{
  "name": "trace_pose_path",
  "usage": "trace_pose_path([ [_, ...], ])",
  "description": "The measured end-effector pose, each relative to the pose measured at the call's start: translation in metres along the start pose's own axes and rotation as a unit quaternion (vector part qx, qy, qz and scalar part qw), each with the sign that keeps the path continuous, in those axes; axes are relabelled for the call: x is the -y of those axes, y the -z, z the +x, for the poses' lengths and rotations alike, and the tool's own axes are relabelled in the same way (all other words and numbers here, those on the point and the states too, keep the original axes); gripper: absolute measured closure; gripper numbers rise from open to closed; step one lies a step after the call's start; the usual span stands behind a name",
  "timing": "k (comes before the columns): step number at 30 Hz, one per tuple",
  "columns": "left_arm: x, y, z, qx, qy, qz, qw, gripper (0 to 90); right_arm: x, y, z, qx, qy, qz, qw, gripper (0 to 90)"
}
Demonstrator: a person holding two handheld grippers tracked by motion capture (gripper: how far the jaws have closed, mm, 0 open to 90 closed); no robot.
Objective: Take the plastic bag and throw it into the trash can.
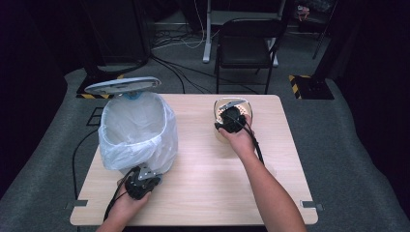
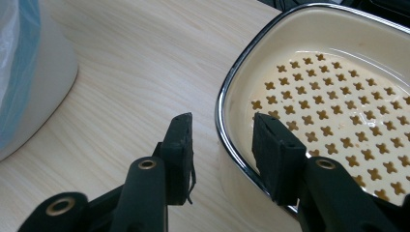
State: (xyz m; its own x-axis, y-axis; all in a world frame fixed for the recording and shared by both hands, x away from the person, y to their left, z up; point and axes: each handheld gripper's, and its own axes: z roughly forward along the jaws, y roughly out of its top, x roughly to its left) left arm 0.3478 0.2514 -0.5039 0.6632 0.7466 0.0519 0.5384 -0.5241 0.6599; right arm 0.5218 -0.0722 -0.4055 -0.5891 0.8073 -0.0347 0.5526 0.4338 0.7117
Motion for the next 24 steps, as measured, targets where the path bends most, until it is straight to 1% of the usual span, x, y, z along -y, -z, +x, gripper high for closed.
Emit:
trace_pose_path([
  [1,0.0,0.0,0.0,0.0,0.0,0.0,1.0,90.0,0.0,0.0,-0.001,0.0,0.001,-0.003,1.0,60.4],
  [2,0.0,0.0,0.0,0.0,0.0,0.0,1.0,90.0,0.0,0.0,-0.001,-0.002,-0.004,0.001,1.0,61.0],
  [4,0.0,0.0,0.0,0.0,0.001,-0.002,1.0,90.0,0.0,0.0,-0.001,-0.001,-0.001,0.0,1.0,61.9],
  [6,0.0,0.0,0.0,0.0,0.0,0.001,1.0,90.0,0.0,-0.001,-0.001,0.0,-0.005,0.003,1.0,62.3],
  [7,0.0,0.0,0.0,0.002,-0.001,0.002,1.0,90.0,0.0,-0.003,-0.001,0.0,-0.011,0.0,0.9999,63.0],
  [8,0.0,0.001,0.0,0.003,-0.001,0.003,1.0,90.0,0.0,-0.003,-0.001,-0.001,-0.015,0.004,0.9999,64.2],
  [9,0.0,0.0,0.0,0.005,0.003,-0.002,1.0,90.0,0.0,-0.005,-0.001,-0.007,-0.011,0.006,0.9999,68.6],
  [10,0.0,0.0,0.0,0.004,0.003,-0.003,1.0,90.0,0.0,-0.005,-0.001,-0.007,-0.011,0.006,0.9999,68.6],
  [11,0.0,0.0,0.0,0.005,0.002,0.0,1.0,90.0,0.001,-0.005,-0.001,-0.012,-0.012,0.009,0.9998,71.3],
  [12,0.0,0.0,0.0,0.005,0.001,0.0,1.0,90.0,0.001,-0.005,0.0,-0.018,-0.015,0.015,0.9996,72.0],
  [13,0.0,0.0,0.0,0.005,0.001,0.0,1.0,90.0,0.0,-0.004,0.003,-0.021,-0.004,0.012,0.9997,73.2],
  [14,0.0,0.001,0.001,0.003,-0.001,0.003,1.0,90.0,0.0,-0.004,0.003,-0.021,-0.004,0.012,0.9997,73.2],
  [15,0.0,0.0,0.0,0.001,-0.001,0.001,1.0,90.0,0.0,-0.003,0.004,-0.021,0.001,0.015,0.9997,73.9],
  [17,0.0,0.0,0.0,0.002,-0.001,0.002,1.0,90.0,0.001,0.0,0.007,-0.03,0.015,0.02,0.9992,74.5],
  [19,0.0,0.0,0.0,0.0,0.005,0.002,1.0,90.0,0.001,0.0,0.009,-0.032,0.014,0.022,0.9992,74.7],
  [21,0.0,0.0,0.0,0.001,0.003,0.001,1.0,90.0,0.002,0.003,0.013,-0.037,0.024,0.029,0.9986,75.0],
  [22,0.0,0.0,0.0,0.0,0.0,-0.001,1.0,90.0,0.002,0.005,0.015,-0.041,0.023,0.032,0.9984,74.8],
  [23,0.0,0.0,0.0,0.002,-0.001,0.0,1.0,90.0,0.003,0.007,0.018,-0.049,0.017,0.032,0.9981,74.7],
  [24,0.0,0.0,0.0,0.002,0.005,0.002,1.0,90.0,0.004,0.007,0.018,-0.051,0.019,0.032,0.998,74.7],
])
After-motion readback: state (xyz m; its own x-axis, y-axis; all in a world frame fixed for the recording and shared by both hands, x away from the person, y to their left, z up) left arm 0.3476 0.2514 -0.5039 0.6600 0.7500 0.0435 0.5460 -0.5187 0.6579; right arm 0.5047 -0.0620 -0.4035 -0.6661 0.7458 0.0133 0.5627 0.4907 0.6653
